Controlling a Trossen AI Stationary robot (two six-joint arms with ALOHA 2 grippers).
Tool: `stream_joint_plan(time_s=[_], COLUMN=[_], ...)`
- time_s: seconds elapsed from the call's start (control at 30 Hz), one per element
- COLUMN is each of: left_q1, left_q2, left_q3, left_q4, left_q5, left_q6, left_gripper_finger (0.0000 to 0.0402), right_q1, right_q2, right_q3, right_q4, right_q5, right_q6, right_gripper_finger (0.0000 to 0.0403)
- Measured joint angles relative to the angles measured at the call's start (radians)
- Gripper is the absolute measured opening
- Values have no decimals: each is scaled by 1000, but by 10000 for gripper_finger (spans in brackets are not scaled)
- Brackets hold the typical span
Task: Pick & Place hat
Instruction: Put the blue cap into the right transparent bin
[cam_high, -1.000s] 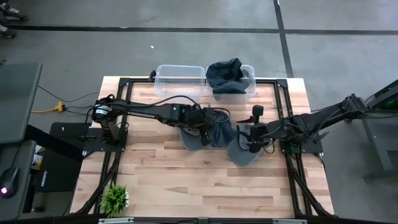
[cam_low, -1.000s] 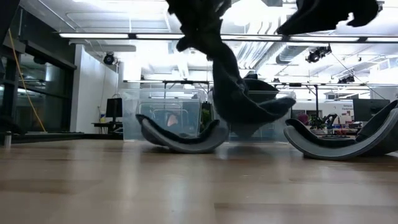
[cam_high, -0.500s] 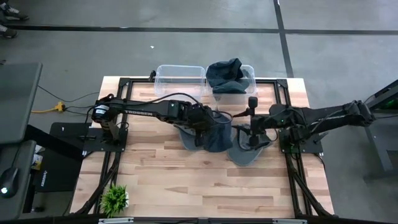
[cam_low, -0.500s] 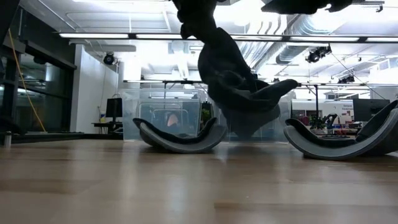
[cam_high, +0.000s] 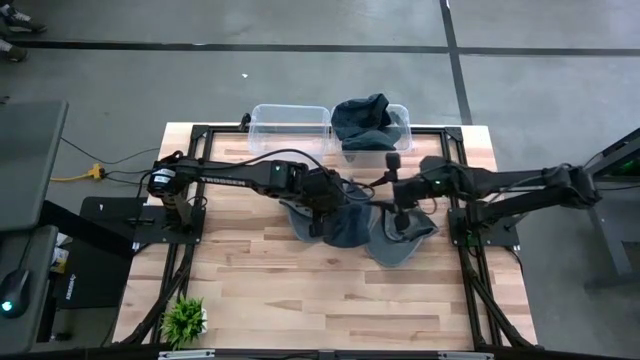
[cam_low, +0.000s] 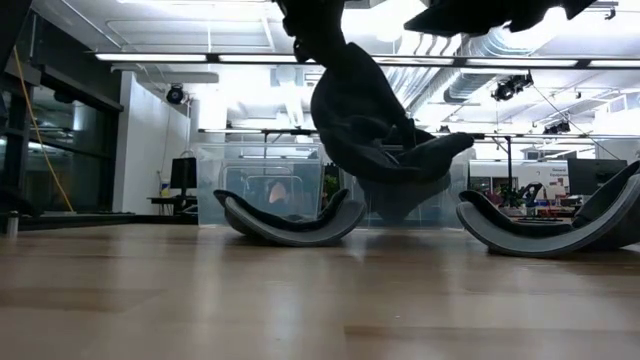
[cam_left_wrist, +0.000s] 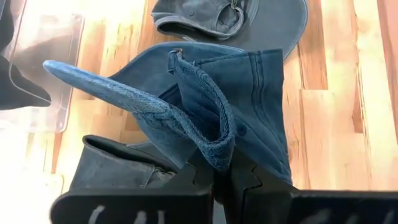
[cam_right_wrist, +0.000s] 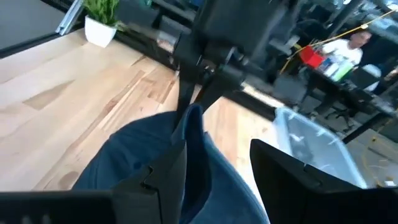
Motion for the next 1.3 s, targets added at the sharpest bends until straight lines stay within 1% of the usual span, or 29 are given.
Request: stream_joint_plan(time_s=[0.1, 0.2, 0.3, 0.4, 0.5, 0.63, 0.73, 0.87, 0.97, 1.1, 1.23, 1.3], left_q1=[0, 0, 0, 0, 0, 0, 0, 0, 0, 0, 0, 0], left_q2=[1, 1, 1, 1, 1, 1, 1, 1, 1, 1, 1, 1], left_q3=[23, 56, 63, 64, 64, 64, 64, 64, 64, 64, 64, 64], left_q4=[-32, -70, -77, -81, -91, -109, -111, -112, -131, -176, -179, -179], left_q5=[7, -4, -6, -9, -10, -10, -10, -13, -13, -17, -35, -36], left_q6=[3, 3, 3, 3, 3, 3, 3, 3, 8, 10, 10, 10], left_gripper_finger=[0, 0, 0, 0, 0, 0, 0, 0, 0, 0, 0, 0], right_q1=[-13, -23, -36, -53, -69, -86, -93, -93, -93, -93, -93, -93], right_q2=[68, 121, 157, 177, 190, 219, 246, 289, 317, 341, 366, 380], right_q3=[0, 0, 1, 35, 80, 150, 186, 221, 253, 296, 335, 340], right_q4=[48, 87, 111, 84, 54, -40, -94, -150, -187, -233, -262, -266], right_q5=[-26, -29, -29, -40, -85, -130, -130, -79, -80, -86, -142, -145], right_q6=[1, -1, -4, 1, 13, 29, 42, 41, 36, 27, 34, 31], right_gripper_finger=[172, 172, 172, 172, 173, 184, 202, 230, 244, 248, 248, 248])
